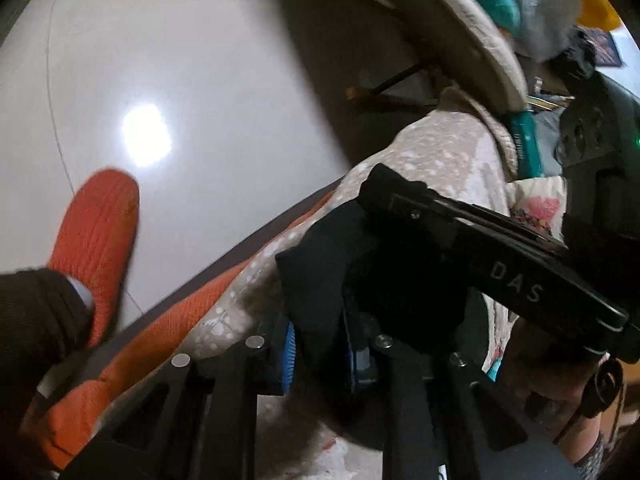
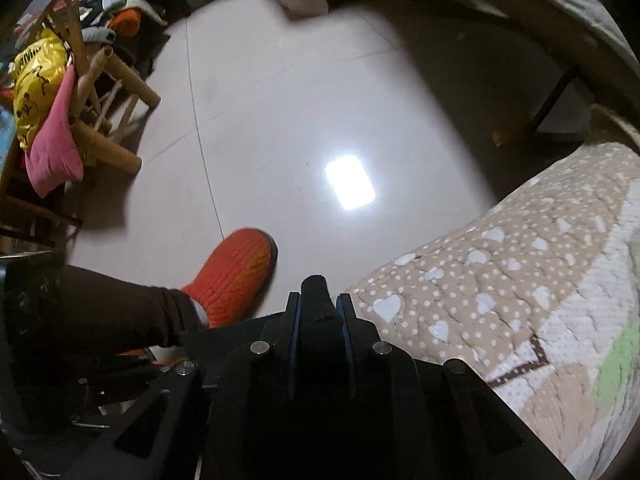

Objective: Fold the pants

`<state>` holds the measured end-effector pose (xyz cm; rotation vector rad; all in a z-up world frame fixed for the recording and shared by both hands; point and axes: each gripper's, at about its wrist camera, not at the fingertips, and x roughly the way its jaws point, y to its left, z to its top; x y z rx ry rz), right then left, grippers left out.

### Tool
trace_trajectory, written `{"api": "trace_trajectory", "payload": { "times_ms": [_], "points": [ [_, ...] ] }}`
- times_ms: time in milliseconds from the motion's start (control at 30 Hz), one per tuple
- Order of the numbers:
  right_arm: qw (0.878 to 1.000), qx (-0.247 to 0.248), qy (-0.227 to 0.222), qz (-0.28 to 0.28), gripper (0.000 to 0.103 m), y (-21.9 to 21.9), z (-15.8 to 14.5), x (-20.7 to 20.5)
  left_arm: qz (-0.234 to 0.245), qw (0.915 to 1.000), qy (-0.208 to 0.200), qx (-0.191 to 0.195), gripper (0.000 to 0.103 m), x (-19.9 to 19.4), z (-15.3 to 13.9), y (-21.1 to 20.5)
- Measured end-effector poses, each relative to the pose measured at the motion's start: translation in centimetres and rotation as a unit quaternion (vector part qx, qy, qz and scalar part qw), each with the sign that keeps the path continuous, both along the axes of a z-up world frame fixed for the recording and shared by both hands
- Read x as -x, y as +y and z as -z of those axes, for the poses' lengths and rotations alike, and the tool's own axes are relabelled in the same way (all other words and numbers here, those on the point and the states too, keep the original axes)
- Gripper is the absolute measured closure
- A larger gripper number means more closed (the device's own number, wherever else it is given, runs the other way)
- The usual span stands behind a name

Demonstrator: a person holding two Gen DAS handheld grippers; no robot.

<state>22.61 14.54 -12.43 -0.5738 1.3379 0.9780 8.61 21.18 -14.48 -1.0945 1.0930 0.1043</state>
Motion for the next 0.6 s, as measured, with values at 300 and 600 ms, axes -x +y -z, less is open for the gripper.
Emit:
{"api": "trace_trajectory", "payload": {
  "times_ms": [300, 600],
  "points": [
    [0.998, -0.032, -0.039, 0.028, 0.085, -2.2, -5.1, 1.2, 0.021, 0.9984, -0.052, -0.007, 0.085, 0.4, -3.2, -1.0],
    [0.992, -0.066, -0.066, 0.088, 0.085, -7.5, -8.6, 1.8, 0.07, 0.9917, -0.107, -0.017, 0.086, 0.0, -5.9, -4.4]
  ]
}}
